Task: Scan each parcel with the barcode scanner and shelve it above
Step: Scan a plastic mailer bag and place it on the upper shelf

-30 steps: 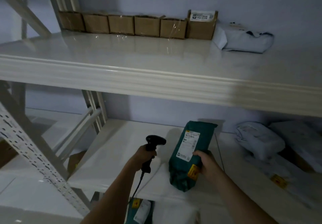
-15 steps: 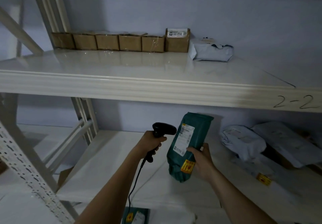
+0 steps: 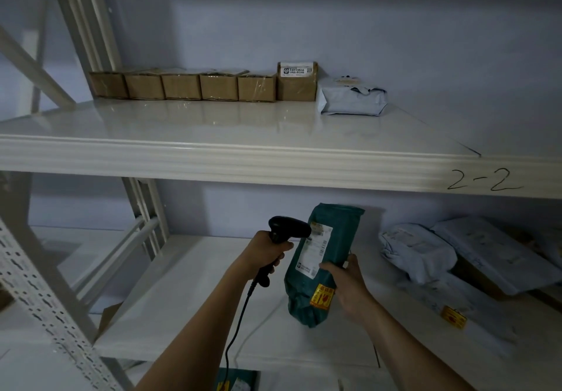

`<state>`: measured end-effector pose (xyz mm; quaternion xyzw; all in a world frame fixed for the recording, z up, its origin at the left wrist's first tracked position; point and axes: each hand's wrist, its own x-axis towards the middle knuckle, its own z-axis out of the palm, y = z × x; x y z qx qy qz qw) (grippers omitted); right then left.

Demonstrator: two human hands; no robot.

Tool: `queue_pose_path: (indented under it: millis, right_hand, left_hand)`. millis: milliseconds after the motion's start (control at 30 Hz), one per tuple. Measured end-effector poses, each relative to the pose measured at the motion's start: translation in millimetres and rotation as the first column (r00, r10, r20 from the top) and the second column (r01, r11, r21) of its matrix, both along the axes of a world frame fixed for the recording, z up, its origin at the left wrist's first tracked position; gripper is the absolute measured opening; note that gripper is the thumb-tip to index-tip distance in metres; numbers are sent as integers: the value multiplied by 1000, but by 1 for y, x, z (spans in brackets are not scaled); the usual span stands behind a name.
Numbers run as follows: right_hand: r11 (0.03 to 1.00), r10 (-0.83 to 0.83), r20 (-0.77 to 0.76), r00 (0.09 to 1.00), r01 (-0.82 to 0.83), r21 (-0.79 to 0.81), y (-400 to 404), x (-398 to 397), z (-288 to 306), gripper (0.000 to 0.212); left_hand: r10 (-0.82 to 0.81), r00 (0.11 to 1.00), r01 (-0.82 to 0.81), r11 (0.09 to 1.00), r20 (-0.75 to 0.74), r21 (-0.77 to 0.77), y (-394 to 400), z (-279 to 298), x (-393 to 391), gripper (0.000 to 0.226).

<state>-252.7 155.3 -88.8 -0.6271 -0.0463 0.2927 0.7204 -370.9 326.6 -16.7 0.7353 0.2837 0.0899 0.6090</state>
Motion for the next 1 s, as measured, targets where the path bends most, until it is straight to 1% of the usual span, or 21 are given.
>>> queue_pose_path:
  millis: [233,400,467,533,633,733,800,867,1000]
  right_hand:
    - [1000,27,-36,999,-27,3,-6,1,-3,56]
    - [999,16,-88,996,-18,-31,-14,4,-3,53]
    - [1000,-6,-130,992,5,-11,-18,5,-7,49]
    - [1000,-18,-175,984,17,-8,-22,8,-10,48]
    - [999,7,-209,978,-14,-31,-30,12,-19,41]
    - [996,-5,-217,976,-14,-85,-37,15,-27,34]
    - [994,-19,-226,974,-5,-106,-40,15,-32,33]
    - [993,-11,-225,974,-15,-113,-43,16,-37,34]
    - [995,10,-204,979,-31,-97,-48,14,-40,43]
  left_hand:
    - [32,999,-32,999,10,12,-2,-9,-2,10]
    - [119,992,-122,990,-42,-73,7,-41,-8,18]
    - [216,973,-225,963,-76,-146,12,-66,-15,19]
    - [335,933,-354,919,-131,-173,19,-94,-24,16]
    - [457,863,-490,861,-215,-136,25,-126,-37,16]
    - [521,809,-556,828,-273,-68,28,-142,-42,23]
    - [532,790,-570,821,-305,-42,31,-150,-42,20]
    - [532,778,-575,818,-334,-36,35,-157,-43,29]
    - [502,768,-514,853,-398,86,38,-161,-43,35]
